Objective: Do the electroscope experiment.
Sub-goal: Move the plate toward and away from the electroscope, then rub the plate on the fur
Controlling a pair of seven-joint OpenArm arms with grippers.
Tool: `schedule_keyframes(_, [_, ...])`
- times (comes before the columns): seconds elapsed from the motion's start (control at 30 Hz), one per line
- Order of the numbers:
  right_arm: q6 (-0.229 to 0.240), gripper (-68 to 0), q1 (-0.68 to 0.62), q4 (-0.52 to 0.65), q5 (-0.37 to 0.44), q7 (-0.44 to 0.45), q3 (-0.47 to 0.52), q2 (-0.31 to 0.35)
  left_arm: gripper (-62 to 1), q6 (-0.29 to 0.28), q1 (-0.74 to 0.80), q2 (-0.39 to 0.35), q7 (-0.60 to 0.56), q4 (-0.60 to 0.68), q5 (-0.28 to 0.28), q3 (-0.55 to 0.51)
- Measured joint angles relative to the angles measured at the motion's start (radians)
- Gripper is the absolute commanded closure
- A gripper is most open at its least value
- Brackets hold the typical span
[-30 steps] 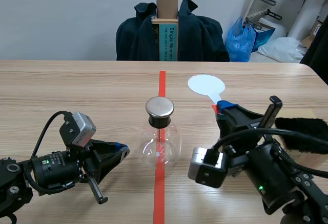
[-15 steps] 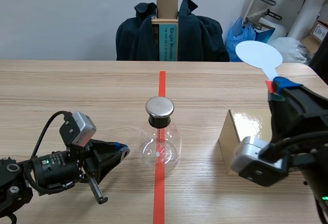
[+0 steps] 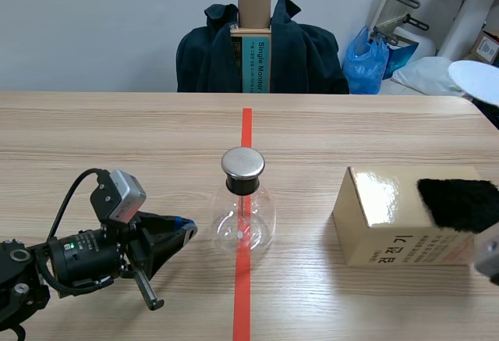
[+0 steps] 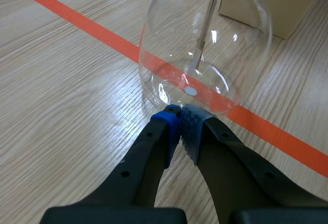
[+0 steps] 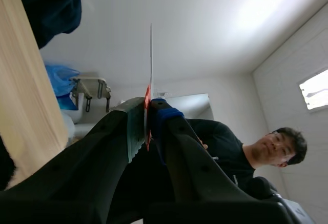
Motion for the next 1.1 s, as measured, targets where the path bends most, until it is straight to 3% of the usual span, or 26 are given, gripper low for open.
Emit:
schedule_keyframes(0.13, [0.0,-0.8,0.013,0.0,0.007,0.013,0.028,0.002,-2.7,-0.001,0.093,-0.054,-0.106,0.11,-0.013,-0.045])
schedule_keyframes(0.33, [0.0,-0.8,0.013,-0.001,0.127,0.019,0.069,0.002,-2.7,-0.001,0.37,-0.203,-0.122,0.418,-0.047,-0.197])
schedule_keyframes(0.43, [0.0,-0.8,0.013,-0.001,0.148,0.022,0.108,0.002,-2.7,-0.001,0.521,-0.251,-0.121,0.569,-0.047,-0.265])
schedule_keyframes(0.6, [0.0,-0.8,0.013,-0.001,0.166,0.022,0.143,0.002,-2.7,-0.001,0.764,-0.271,-0.121,0.763,-0.047,-0.402])
schedule_keyframes(0.73, [0.001,-0.8,0.013,-0.001,0.177,0.021,0.155,0.002,-4.7,-0.001,0.829,-0.271,-0.121,0.821,-0.047,-0.452])
schedule_keyframes(0.8, [0.0,-0.9,0.013,-0.001,0.206,0.02,0.155,0.002,-16.5,0.0,0.819,-0.27,-0.117,0.821,-0.047,-0.452])
schedule_keyframes(0.9, [0.001,-0.8,0.013,-0.002,0.232,0.015,0.155,0.002,-56.3,0.0,0.797,-0.27,-0.116,0.814,-0.047,-0.452])
schedule_keyframes(0.93, [0.005,-0.8,0.013,-0.005,0.224,0.013,0.155,0.002,-62.3,0.006,0.793,-0.269,-0.115,0.813,-0.048,-0.452])
schedule_keyframes(1.1, [0.026,-0.8,0.038,-0.108,0.111,0.025,0.129,-0.026,-62.3,0.008,0.792,-0.262,-0.12,0.808,-0.049,-0.452])
